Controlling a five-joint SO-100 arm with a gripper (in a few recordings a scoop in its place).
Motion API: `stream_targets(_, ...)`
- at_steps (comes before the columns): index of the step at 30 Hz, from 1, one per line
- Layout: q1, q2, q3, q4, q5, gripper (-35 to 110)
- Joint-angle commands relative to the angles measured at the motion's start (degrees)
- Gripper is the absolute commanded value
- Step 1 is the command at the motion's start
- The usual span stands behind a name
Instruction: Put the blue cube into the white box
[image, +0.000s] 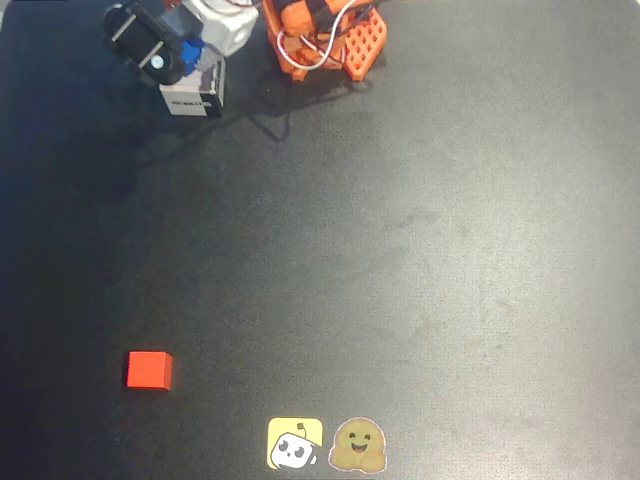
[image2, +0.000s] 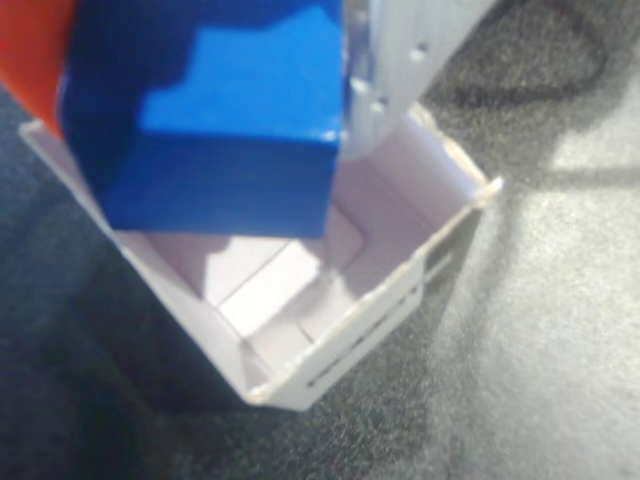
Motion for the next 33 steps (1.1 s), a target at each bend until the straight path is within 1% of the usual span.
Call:
stream_targets(1, -0.79, 0.70, -0.18, -0.35, 0.44, 12)
stream_targets(10, -0.79, 3.43, 0.00, -1.85, -2.99, 16)
stream_targets(16, -1.05, 5.80, -0.26, -1.23, -3.34, 19)
stream_targets(18, -1.05, 7.65, -0.18, -0.79, -3.69, 15)
stream_targets(21, 0.09, 7.82, 0.18, -0.70, -2.46, 1)
stream_targets(27, -0.53, 7.47, 0.18, -2.72, -3.52, 0)
stream_targets(33, -4.48, 2.72, -1.41, -10.46, -4.57, 0)
